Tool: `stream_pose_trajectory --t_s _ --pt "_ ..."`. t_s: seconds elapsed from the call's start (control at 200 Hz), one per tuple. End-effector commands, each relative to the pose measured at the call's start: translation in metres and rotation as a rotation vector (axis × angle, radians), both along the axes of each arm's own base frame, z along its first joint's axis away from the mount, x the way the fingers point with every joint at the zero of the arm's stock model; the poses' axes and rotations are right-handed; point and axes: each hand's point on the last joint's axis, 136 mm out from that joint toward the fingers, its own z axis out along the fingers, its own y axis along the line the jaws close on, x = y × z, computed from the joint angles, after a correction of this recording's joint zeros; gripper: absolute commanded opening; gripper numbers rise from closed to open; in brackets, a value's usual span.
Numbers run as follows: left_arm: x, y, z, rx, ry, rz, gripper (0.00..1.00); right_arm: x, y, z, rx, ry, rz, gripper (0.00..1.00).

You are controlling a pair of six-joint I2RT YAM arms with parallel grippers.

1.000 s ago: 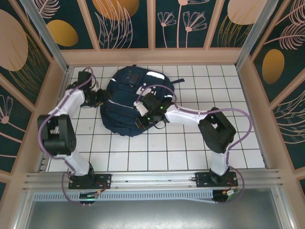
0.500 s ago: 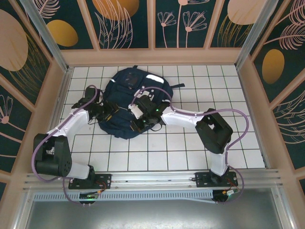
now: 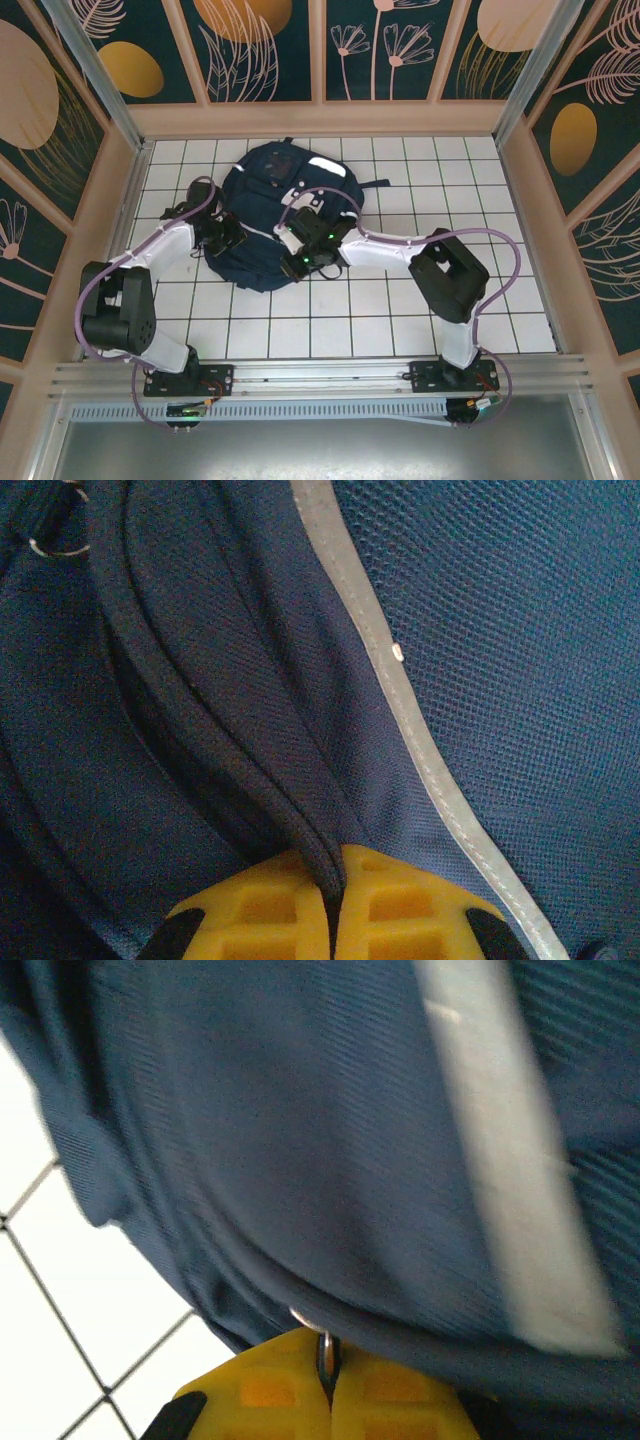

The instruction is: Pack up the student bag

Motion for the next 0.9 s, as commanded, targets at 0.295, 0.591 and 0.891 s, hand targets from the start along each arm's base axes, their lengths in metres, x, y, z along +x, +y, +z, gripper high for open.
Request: stream_pose_trajectory --t_s 0.295,0.591,0.891 --pt "-0.002 0.031 -0.019 0.174 0.033 -0.176 0.00 0.089 -0.134 -0.020 -0.201 -0.040 -0.314 0.05" --pt "-0.005 0.022 -0.013 0.137 -0.001 -0.251 0.00 0.103 -0.158 -0.022 -0.249 -0.046 -0.396 0.19" --pt "-0.008 -0.008 0.017 -0.023 -0.083 -0.317 0.01 0.087 -0.157 0.038 -0.050 -0.066 -0.435 0.26"
